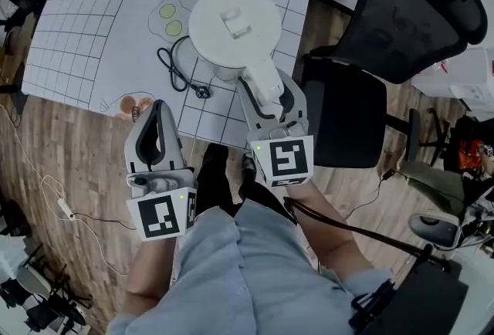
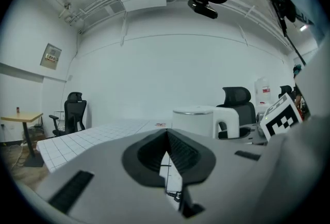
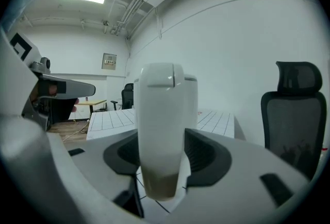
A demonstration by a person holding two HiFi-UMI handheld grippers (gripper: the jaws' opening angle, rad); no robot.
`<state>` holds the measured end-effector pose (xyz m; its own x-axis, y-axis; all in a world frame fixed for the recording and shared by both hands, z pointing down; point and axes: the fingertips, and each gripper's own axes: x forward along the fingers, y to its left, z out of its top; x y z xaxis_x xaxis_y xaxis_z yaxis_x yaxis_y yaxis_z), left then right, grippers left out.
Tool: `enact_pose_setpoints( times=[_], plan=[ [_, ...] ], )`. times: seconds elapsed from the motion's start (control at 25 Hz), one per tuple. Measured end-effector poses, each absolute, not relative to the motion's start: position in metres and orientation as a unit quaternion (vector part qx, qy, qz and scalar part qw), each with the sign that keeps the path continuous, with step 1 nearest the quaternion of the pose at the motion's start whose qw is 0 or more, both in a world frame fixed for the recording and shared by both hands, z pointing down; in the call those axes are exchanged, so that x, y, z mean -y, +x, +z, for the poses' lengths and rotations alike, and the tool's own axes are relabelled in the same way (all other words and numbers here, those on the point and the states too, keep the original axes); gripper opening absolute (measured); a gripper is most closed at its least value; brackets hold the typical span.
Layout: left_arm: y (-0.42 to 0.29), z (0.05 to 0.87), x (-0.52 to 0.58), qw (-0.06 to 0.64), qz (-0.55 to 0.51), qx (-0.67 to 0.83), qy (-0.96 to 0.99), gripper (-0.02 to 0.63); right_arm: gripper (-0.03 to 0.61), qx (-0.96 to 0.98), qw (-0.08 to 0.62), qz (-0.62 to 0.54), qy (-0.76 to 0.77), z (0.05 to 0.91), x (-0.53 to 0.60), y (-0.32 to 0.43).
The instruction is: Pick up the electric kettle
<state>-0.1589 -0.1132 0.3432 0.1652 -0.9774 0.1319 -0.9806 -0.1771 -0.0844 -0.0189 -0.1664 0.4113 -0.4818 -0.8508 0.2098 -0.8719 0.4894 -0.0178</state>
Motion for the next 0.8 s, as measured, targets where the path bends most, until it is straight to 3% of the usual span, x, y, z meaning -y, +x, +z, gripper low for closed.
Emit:
enact_pose_setpoints(
  times=[0.24, 0.44, 0.8],
  plan=[
    [-0.167, 0.351, 0.12, 0.019, 0.083, 0.642, 0.762, 0.0, 0.197, 0.859, 0.098, 0.053, 0.5, 0.416, 0.164, -0.02],
    [-0.168, 0.35, 0.119, 0.021, 0.083, 0.643, 0.761, 0.0, 0.145, 0.859, 0.094, 0.073, 0.497, 0.417, 0.162, -0.021],
    [-0.17, 0.32, 0.126, -0.008, 0.06, 0.642, 0.764, 0.0, 0.138, 0.853, 0.094, 0.103, 0.503, 0.408, 0.18, -0.022]
  ],
)
